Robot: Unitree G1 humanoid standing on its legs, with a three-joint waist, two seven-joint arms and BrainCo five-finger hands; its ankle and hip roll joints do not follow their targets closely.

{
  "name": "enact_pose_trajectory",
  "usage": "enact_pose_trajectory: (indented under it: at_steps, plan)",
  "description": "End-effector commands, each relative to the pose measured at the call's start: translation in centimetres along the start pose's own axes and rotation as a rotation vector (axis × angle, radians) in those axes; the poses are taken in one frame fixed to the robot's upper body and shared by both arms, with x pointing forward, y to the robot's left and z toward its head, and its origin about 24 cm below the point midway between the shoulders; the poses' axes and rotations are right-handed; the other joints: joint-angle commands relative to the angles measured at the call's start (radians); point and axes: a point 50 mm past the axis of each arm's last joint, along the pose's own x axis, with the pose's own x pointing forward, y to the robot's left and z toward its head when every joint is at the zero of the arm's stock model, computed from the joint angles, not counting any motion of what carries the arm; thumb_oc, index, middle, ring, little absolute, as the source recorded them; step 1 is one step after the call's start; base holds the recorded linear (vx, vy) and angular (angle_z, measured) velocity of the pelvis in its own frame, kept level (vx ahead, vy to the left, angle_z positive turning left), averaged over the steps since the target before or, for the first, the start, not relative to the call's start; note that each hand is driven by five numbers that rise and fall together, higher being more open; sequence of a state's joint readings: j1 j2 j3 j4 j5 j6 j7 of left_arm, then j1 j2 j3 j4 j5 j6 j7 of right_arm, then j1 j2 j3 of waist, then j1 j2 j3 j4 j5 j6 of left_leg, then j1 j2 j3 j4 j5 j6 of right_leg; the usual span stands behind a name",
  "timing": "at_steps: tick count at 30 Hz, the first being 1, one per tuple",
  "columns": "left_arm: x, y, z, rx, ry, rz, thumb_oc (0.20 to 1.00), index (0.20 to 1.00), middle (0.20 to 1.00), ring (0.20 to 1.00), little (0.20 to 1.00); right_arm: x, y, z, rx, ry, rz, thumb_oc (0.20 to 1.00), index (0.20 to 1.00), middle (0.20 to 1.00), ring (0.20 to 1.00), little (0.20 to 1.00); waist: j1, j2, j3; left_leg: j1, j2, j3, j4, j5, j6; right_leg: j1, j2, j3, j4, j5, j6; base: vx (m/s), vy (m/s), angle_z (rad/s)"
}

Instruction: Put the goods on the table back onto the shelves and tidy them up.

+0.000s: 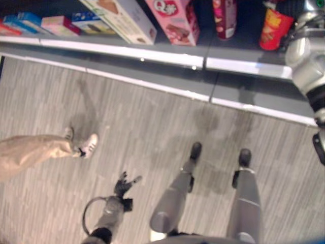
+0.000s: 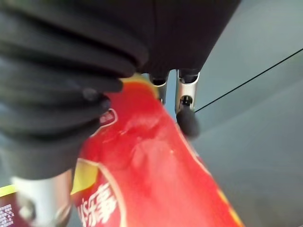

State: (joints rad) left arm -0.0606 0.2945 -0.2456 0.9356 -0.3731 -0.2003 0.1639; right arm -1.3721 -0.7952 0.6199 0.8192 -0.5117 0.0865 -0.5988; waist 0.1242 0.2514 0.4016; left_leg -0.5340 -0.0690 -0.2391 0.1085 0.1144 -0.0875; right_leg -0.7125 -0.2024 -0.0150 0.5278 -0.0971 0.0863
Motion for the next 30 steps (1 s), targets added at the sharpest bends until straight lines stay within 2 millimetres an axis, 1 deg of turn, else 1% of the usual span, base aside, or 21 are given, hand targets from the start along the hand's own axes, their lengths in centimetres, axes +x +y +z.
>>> enact_pose_trajectory:
  at_steps: [1, 12, 15, 17, 18, 26, 27, 28, 29, 30]
  plan:
    - [0.7, 1.8, 1.2, 0.037, -0.027, 0.062, 1.0, 1.0, 1.0, 1.0, 1.0, 2.2, -2.4, 0.8, -0.033, -0.031, -0.1, 1.0, 1.0, 1.0, 1.0, 1.0, 0.025, -0.05, -0.004, -0.008, 0.039, 0.09, 0.059, -0.091, -0.009, 0.104, -0.053, 0.078, -0.175, 0.152, 0.051, 0.0, 0.0, 0.0]
    - [0.7, 1.8, 1.3, 0.041, -0.026, 0.066, 1.0, 1.0, 1.0, 1.0, 1.0, 2.3, -3.4, 0.9, -0.006, -0.046, -0.157, 1.0, 1.0, 1.0, 1.0, 1.0, 0.02, -0.058, -0.014, 0.015, 0.043, 0.093, 0.047, -0.094, -0.007, 0.12, -0.049, 0.08, -0.191, 0.159, 0.054, 0.0, 0.0, 0.0]
    - [0.6, 1.8, 0.8, 0.043, -0.007, 0.069, 1.0, 1.0, 1.0, 1.0, 1.0, 1.2, -3.4, 0.8, 0.036, -0.063, -0.181, 1.0, 1.0, 1.0, 1.0, 1.0, 0.007, -0.07, -0.024, 0.05, 0.055, 0.098, 0.025, -0.092, -0.008, 0.158, -0.046, 0.075, -0.221, 0.166, 0.056, 0.0, 0.0, 0.0]
    - [0.4, 2.0, 0.2, 0.048, 0.015, 0.072, 1.0, 1.0, 1.0, 1.0, 1.0, -0.1, -3.0, 0.8, 0.084, -0.074, -0.183, 1.0, 1.0, 1.0, 1.0, 1.0, -0.004, -0.08, -0.028, 0.074, 0.064, 0.097, 0.006, -0.087, -0.009, 0.188, -0.04, 0.07, -0.248, 0.17, 0.058, 0.04, -0.007, -0.04]
    - [0.4, 2.0, 0.0, 0.054, 0.023, 0.072, 1.0, 1.0, 1.0, 1.0, 1.0, -1.0, -2.4, 1.1, 0.11, -0.095, -0.164, 1.0, 1.0, 1.0, 1.0, 1.0, -0.009, -0.086, -0.031, 0.085, 0.07, 0.099, -0.006, -0.086, -0.01, 0.203, -0.037, 0.067, -0.266, 0.172, 0.059, 0.03, -0.01, -0.05]
    - [0.4, 2.1, 0.0, 0.055, 0.023, 0.072, 1.0, 1.0, 1.0, 1.0, 1.0, -1.0, -2.4, 1.1, 0.109, -0.094, -0.164, 1.0, 1.0, 1.0, 1.0, 1.0, -0.009, -0.086, -0.031, 0.086, 0.071, 0.099, -0.006, -0.086, -0.01, 0.204, -0.037, 0.066, -0.267, 0.173, 0.059, 0.0, -0.001, -0.05]
    - [0.3, 2.2, -0.2, 0.061, 0.03, 0.074, 1.0, 1.0, 1.0, 1.0, 1.0, -2.0, -1.9, 1.4, 0.161, -0.103, -0.142, 1.0, 1.0, 1.0, 1.0, 1.0, -0.016, -0.094, -0.034, 0.1, 0.076, 0.102, -0.022, -0.083, -0.011, 0.22, -0.031, 0.065, -0.286, 0.177, 0.059, 0.07, -0.024, 0.01]
    - [0.2, 2.5, -0.7, 0.077, 0.053, 0.082, 1.0, 1.0, 1.0, 1.0, 1.0, -4.4, -0.7, 2.1, 0.283, -0.131, -0.077, 1.0, 1.0, 1.0, 1.0, 1.0, -0.038, -0.112, -0.039, 0.13, 0.09, 0.105, -0.051, -0.083, -0.013, 0.256, -0.019, 0.063, -0.332, 0.184, 0.062, 0.14, -0.005, -0.03]
    - [-0.4, 3.1, -2.1, 0.104, 0.097, 0.092, 1.0, 1.0, 1.0, 1.0, 1.0, -10.7, 1.7, 2.9, 0.522, -0.122, 0.088, 1.0, 1.0, 1.0, 1.0, 1.0, -0.068, -0.156, -0.059, 0.174, 0.108, 0.109, -0.112, -0.062, -0.014, 0.293, 0.002, 0.073, -0.409, 0.222, 0.067, 0.19, 0.025, -0.09]
    - [-0.9, 3.6, -2.9, 0.115, 0.118, 0.11, 1.0, 1.0, 1.0, 1.0, 1.0, -14.9, 3.0, 3.1, 0.675, -0.078, 0.229, 1.0, 1.0, 1.0, 1.0, 1.0, -0.094, -0.194, -0.07, 0.203, 0.113, 0.095, -0.119, -0.076, -0.008, 0.315, 0.02, 0.103, -0.45, 0.247, 0.071, 0.13, 0.053, -0.31]
